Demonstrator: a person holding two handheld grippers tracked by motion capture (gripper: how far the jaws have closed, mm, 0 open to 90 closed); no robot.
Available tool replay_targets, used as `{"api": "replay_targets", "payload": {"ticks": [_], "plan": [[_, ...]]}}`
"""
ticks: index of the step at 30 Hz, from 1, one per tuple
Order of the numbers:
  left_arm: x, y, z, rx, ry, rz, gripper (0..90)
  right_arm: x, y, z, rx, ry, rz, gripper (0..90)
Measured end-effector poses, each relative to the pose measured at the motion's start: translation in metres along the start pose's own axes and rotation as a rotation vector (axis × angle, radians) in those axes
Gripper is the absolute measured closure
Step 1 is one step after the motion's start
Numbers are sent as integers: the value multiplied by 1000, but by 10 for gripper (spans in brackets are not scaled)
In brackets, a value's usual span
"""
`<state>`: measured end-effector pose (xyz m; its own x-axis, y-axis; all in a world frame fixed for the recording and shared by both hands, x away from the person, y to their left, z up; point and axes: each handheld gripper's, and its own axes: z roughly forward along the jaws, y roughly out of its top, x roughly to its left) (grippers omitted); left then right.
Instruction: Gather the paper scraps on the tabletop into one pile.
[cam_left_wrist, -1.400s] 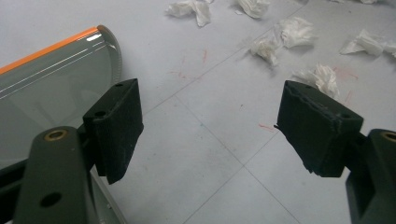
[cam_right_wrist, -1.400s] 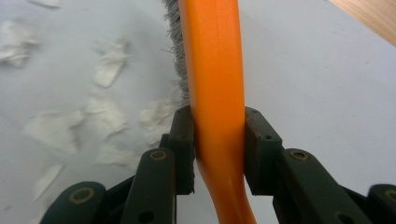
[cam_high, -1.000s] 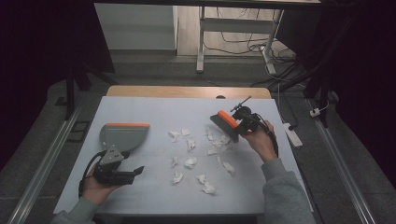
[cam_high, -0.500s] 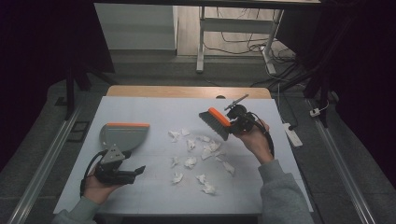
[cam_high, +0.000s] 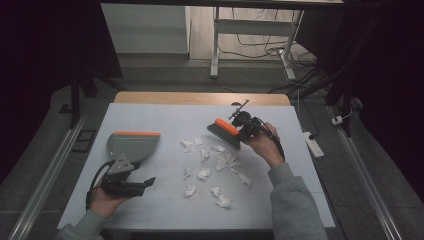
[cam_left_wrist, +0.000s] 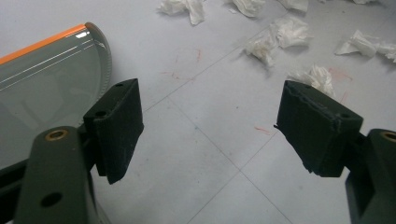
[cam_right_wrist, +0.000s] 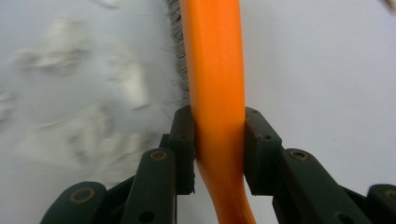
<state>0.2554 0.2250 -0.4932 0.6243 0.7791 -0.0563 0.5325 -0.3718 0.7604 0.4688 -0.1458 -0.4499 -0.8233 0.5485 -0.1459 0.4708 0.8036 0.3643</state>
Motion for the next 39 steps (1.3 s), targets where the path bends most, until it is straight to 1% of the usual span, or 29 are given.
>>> {"api": "replay_targets", "payload": {"ticks": [2,3,5,7,8,10,11,12,14,16,18,22,24,25,27,28,29,32,34,35,37,38,39], "plan": [[0,0,0,3,-3,-1,237,11,1,-1,32,5,-33,688],[0,0,0,3,-2,-1,237,17,2,-3,45,17,-68,688],[-1,0,-1,-1,-3,-2,237,30,0,-5,61,51,-116,688],[-1,0,-1,-2,-4,-1,238,38,-2,-11,68,49,-134,688],[-1,0,-1,-2,-4,0,238,38,-4,-14,48,31,-135,688],[-2,0,-1,-1,-5,0,238,35,-8,-25,-6,-15,-108,688],[-2,0,-1,-2,-5,0,238,32,-10,-32,-35,-14,-90,688],[-1,0,-1,-2,-4,0,238,30,-13,-38,-56,4,-79,688],[-1,0,-1,-2,-4,0,238,30,-18,-49,-82,26,-94,687],[0,0,0,1,-3,-3,238,36,-25,-59,-101,70,-109,688],[1,0,1,5,-4,-4,237,46,-32,-65,-113,118,-141,688],[1,0,1,7,-3,-4,237,72,-45,-72,-88,208,-208,687],[1,0,2,9,-3,-6,238,84,-51,-73,-68,244,-247,687],[1,0,2,11,-3,-7,238,91,-53,-75,-61,259,-247,687],[1,0,2,11,-2,-5,237,103,-58,-79,-28,301,-229,687],[1,0,2,10,-1,-6,237,108,-60,-78,-26,322,-242,687],[1,0,1,9,-1,-7,238,113,-62,-76,-25,339,-267,687],[2,0,1,6,-1,-10,237,128,-69,-72,30,372,-300,686],[2,0,1,8,-2,-8,237,134,-72,-67,68,394,-314,687],[2,0,2,9,-2,-7,237,137,-72,-64,87,393,-325,686],[1,0,2,9,-3,-6,238,141,-72,-58,129,376,-331,687],[1,0,2,8,-3,-6,237,141,-72,-54,143,360,-340,687],[1,0,2,9,-2,-6,238,141,-71,-51,154,319,-362,687]]}}
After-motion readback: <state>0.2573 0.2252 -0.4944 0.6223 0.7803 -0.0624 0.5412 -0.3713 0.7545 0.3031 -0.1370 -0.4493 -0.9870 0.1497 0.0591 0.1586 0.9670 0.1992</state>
